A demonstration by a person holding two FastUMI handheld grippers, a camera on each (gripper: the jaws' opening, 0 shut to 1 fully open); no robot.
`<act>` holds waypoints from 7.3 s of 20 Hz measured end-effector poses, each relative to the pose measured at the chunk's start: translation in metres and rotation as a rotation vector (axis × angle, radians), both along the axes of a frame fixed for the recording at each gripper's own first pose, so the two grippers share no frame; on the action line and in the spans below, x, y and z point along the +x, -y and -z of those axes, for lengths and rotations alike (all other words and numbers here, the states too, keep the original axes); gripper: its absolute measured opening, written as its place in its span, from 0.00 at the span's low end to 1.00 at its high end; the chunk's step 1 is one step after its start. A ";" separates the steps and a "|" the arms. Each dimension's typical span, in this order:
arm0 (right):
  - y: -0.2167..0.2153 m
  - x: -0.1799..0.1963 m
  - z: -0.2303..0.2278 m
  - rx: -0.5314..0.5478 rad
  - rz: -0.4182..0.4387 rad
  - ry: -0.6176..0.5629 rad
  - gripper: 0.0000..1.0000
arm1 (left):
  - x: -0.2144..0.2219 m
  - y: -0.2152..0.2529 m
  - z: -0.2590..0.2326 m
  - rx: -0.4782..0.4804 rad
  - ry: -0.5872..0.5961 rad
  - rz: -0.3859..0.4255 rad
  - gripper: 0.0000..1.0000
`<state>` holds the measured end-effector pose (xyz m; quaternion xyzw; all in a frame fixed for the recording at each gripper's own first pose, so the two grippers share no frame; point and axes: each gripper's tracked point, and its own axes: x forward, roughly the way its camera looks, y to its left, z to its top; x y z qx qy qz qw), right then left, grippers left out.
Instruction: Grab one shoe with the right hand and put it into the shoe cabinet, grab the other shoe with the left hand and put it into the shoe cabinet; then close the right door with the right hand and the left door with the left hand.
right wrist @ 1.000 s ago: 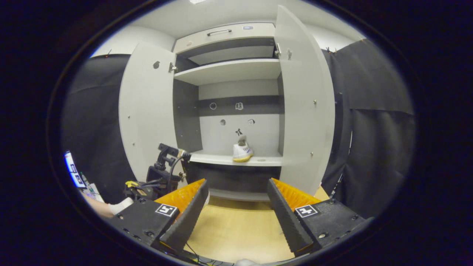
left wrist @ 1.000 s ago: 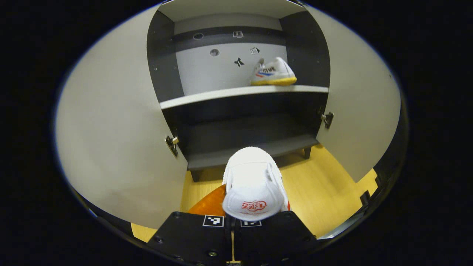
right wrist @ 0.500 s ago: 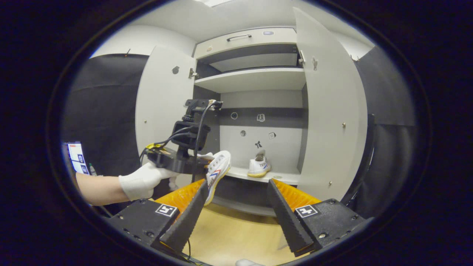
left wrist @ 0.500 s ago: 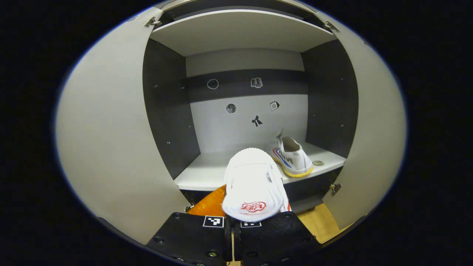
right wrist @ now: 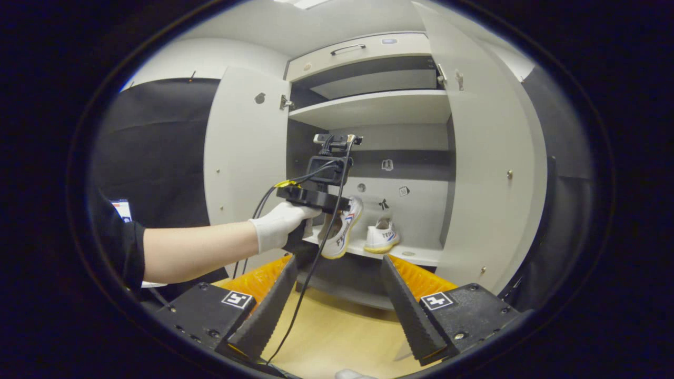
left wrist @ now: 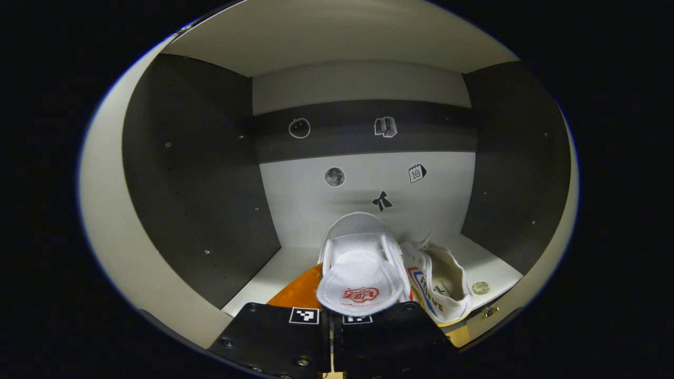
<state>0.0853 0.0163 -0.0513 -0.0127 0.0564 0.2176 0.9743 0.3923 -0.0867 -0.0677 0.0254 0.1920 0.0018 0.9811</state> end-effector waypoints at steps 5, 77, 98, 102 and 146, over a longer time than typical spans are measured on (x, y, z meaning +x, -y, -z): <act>0.004 0.005 0.011 -0.005 0.004 -0.046 1.00 | 0.028 -0.003 0.012 0.036 -0.029 -0.003 0.11; 0.238 0.009 -0.039 0.053 0.632 0.026 1.00 | -0.392 -0.031 -0.019 -0.050 0.232 -0.047 0.96; 0.058 0.037 -0.038 0.028 0.296 0.021 0.89 | -0.394 -0.092 -0.005 -0.048 0.185 -0.096 0.96; 0.034 0.025 -0.029 0.002 0.284 0.013 0.99 | -0.396 -0.111 -0.002 -0.042 0.181 -0.100 0.96; 0.041 -0.064 0.038 0.022 0.344 -0.131 0.99 | -0.257 -0.162 -0.047 -0.014 0.315 -0.076 0.86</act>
